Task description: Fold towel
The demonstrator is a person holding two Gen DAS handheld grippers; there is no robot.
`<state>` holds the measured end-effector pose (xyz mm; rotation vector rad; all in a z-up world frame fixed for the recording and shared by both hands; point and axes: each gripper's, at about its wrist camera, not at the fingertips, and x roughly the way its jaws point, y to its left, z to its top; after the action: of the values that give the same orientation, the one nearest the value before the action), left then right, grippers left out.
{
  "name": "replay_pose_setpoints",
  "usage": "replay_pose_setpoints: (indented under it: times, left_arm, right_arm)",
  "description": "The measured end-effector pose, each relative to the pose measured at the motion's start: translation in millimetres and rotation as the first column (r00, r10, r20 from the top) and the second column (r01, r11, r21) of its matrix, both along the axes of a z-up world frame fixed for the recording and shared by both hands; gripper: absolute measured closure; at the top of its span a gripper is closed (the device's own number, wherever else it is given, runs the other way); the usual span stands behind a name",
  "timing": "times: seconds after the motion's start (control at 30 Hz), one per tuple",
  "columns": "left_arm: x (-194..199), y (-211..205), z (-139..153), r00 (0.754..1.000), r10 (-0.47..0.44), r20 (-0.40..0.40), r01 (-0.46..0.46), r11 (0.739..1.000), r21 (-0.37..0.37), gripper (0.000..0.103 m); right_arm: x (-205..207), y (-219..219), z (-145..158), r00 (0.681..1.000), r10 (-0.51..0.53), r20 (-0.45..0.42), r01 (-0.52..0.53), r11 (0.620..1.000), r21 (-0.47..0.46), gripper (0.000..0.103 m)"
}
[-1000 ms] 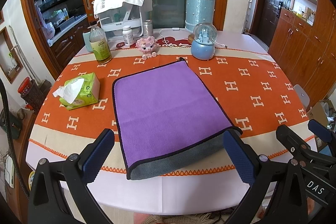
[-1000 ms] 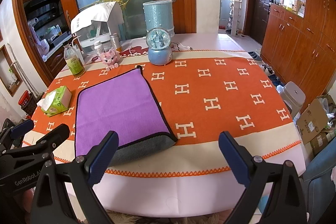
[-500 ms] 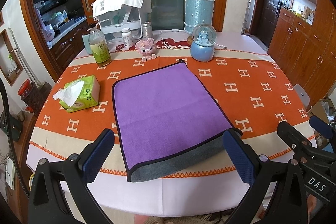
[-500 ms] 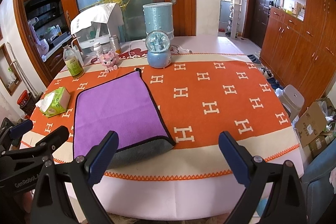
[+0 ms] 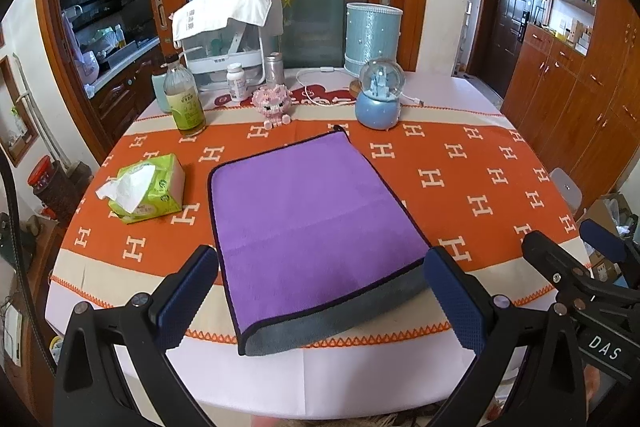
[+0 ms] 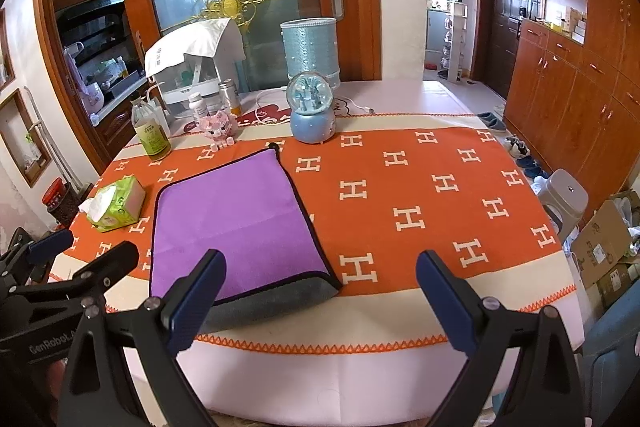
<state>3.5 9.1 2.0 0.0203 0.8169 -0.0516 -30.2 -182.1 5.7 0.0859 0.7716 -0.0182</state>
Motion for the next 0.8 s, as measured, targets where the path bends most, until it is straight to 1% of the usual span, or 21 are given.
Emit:
replay_pose_setpoints:
  times: [0.17, 0.23, 0.33, 0.4, 0.5, 0.57, 0.67, 0.77, 0.8]
  left_arm:
    - [1.6, 6.4, 9.2, 0.999, 0.027, 0.043, -0.027, 0.999, 0.022, 0.001]
    - [4.7, 10.2, 11.3, 0.998, 0.037, 0.043, -0.038, 0.999, 0.025, 0.001]
    - [10.2, 22.8, 9.3, 0.997, 0.064, 0.033, -0.064, 0.998, 0.002, 0.001]
    - [14.5, 33.4, 5.1, 0.996, 0.088, 0.021, -0.088, 0.996, -0.023, 0.001]
    - [18.5, 51.2, -4.4, 0.992, 0.123, -0.001, -0.123, 0.991, -0.054, 0.001]
    - [20.9, 62.5, -12.4, 0.987, 0.157, -0.01, -0.158, 0.986, -0.059, 0.001]
    - [21.9, 77.4, -24.4, 0.979, 0.204, -0.016, -0.204, 0.977, -0.062, 0.001]
    - [21.5, 93.4, -36.7, 0.977, 0.209, -0.031, -0.211, 0.971, -0.111, 0.001]
    - [21.6, 98.1, -40.9, 0.977, 0.209, -0.04, -0.212, 0.969, -0.129, 0.001]
  right_arm:
    - [1.6, 0.3, 9.1, 0.999, 0.014, 0.039, -0.013, 1.0, -0.026, 0.007]
    - [3.5, 0.8, 11.8, 0.998, 0.027, 0.054, -0.025, 0.999, -0.039, 0.007]
    - [8.9, 2.4, 13.5, 0.997, 0.052, 0.061, -0.048, 0.997, -0.055, 0.007]
    - [13.8, 3.0, 11.6, 0.996, 0.063, 0.057, -0.06, 0.996, -0.068, 0.007]
    - [19.5, 4.7, 7.2, 0.996, 0.079, 0.049, -0.074, 0.993, -0.089, 0.01]
    - [24.0, 6.2, 2.4, 0.995, 0.093, 0.039, -0.088, 0.991, -0.105, 0.013]
    - [32.6, 8.9, -7.1, 0.993, 0.118, 0.015, -0.115, 0.986, -0.122, 0.013]
    - [38.0, 11.5, -15.5, 0.989, 0.149, -0.003, -0.148, 0.981, -0.125, 0.015]
    - [40.7, 12.1, -19.1, 0.986, 0.165, -0.006, -0.164, 0.978, -0.128, 0.017]
